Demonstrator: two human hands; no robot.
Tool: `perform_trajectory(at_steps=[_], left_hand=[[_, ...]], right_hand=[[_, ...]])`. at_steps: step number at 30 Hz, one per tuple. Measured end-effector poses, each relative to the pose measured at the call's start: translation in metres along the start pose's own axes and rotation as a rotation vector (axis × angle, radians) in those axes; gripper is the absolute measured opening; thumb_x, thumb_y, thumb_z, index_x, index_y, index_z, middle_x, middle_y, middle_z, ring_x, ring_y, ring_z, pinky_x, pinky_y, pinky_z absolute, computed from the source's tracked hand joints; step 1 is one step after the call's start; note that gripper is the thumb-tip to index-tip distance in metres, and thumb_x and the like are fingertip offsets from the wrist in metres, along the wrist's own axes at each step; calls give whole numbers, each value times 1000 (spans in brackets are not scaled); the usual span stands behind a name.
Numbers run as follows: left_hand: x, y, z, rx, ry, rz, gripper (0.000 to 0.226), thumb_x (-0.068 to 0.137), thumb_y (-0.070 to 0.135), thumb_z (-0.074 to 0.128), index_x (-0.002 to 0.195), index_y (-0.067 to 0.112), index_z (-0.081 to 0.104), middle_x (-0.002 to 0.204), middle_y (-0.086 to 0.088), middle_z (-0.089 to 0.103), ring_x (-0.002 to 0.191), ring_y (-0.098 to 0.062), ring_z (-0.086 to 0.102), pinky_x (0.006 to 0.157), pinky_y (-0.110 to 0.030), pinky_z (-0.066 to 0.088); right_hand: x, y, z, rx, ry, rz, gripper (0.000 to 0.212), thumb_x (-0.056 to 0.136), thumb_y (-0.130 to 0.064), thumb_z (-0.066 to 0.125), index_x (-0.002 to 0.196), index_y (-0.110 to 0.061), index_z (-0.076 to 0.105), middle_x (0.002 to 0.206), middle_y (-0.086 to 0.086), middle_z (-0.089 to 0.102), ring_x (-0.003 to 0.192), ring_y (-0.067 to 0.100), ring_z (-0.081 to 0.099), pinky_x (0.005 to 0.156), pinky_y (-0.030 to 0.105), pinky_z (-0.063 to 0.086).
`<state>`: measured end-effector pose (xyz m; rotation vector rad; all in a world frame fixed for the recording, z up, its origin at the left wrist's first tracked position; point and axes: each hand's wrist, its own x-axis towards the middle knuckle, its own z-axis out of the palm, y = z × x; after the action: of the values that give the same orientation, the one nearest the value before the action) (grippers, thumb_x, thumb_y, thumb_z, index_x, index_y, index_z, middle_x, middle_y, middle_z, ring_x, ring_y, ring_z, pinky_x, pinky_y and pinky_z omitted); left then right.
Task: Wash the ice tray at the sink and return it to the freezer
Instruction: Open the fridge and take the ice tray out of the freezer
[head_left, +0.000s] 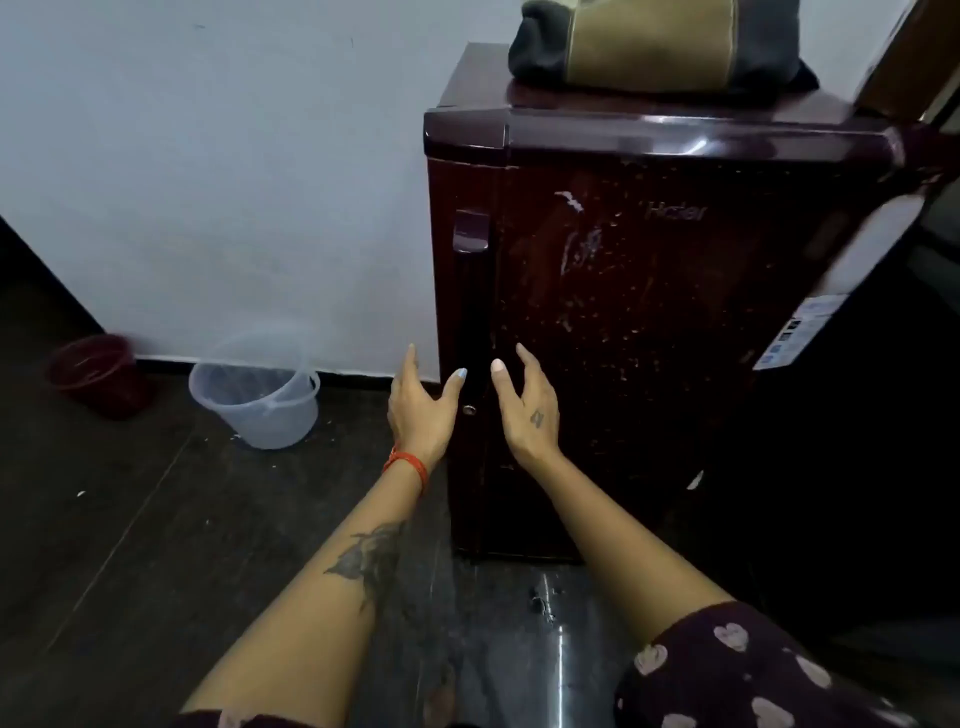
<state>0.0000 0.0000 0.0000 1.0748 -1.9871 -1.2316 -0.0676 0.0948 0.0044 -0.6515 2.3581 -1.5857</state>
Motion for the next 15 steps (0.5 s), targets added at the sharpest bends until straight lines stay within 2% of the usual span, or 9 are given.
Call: perform_trajectory(at_steps=[3,6,12,15], left_hand=[[19,-3,-4,-11,-33,33,73,86,34,66,146,16,30,148,-7,41,136,-26,38,110,-42,35],[41,-7,-6,-54,-102,50,64,87,24,66,144,17,36,144,-5,46,131,-24,45,106,-36,39],[72,-7,4,-163,-293,78,47,88,10,62,134,16,51,129,-6,60,120,-19,55,96,-25,45],[78,-7,10,-110,-327,112,40,90,11,60,130,9,55,123,-10,63,115,-16,58,91,-20,43]], right_hand=[[21,-14,16,47,25,-20,58,94,-47,45,145,-23,31,151,2,34,139,20,30,113,42,29],[40,-28,31,74,35,-51,57,93,-43,49,143,-20,35,148,4,38,135,20,36,110,43,34],[65,-31,46,-9,140,-76,54,94,-34,53,140,-8,40,138,16,50,129,26,45,102,31,37],[67,-26,48,-42,176,-97,52,93,-34,54,136,-7,44,131,17,55,122,27,52,97,28,41]])
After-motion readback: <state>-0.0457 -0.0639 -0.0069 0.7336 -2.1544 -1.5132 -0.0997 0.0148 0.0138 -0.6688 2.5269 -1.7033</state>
